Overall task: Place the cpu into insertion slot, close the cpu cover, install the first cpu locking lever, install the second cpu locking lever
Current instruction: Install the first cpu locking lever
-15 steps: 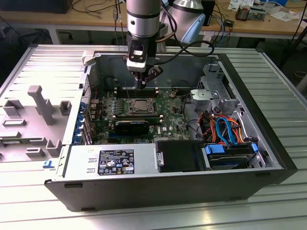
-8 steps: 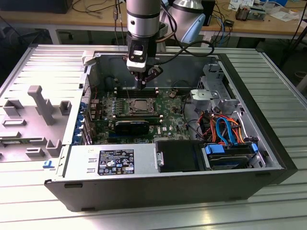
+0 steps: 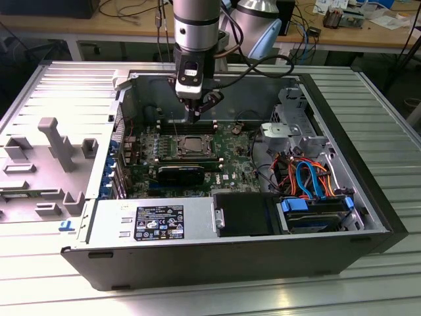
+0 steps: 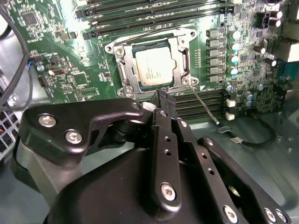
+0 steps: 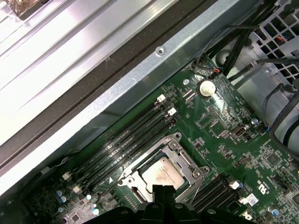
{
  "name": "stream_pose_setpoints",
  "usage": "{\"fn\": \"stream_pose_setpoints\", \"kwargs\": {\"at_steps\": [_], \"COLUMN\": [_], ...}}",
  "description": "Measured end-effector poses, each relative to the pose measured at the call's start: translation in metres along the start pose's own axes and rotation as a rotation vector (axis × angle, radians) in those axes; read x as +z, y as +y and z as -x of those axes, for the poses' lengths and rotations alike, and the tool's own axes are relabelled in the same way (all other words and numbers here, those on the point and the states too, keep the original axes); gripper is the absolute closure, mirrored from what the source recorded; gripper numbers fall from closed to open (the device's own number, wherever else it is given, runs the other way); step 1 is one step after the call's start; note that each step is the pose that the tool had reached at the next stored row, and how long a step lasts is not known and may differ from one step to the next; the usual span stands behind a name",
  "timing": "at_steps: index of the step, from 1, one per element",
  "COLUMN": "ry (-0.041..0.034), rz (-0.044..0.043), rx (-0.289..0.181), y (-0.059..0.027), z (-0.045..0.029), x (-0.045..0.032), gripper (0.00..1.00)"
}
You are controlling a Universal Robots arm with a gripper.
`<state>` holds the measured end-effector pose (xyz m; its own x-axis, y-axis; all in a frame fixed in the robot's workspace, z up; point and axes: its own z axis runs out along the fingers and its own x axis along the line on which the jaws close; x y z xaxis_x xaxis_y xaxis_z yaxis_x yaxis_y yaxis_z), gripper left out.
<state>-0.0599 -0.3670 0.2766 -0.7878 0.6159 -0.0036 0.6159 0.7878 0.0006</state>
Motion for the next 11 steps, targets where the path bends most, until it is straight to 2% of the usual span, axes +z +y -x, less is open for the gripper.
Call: {"fn": "stream_pose_setpoints", "kwargs": {"at_steps": [2,4,8,11], "ry": [0.0001,0.0001,-0.0062,-0.0095], "rz": [0.0001,0.0002,-0.0085,-0.013], "rx": [-0.045,-0.071,-0.075,-0.081], "y": [0.0,0.0,-0.0003,-0.0003], "z": [0.0,0.0,-0.0003,-0.0004], "x": [0.0,0.0,-0.001,-0.0087], "gripper": [0.89,0.89,0.89,0.89]}}
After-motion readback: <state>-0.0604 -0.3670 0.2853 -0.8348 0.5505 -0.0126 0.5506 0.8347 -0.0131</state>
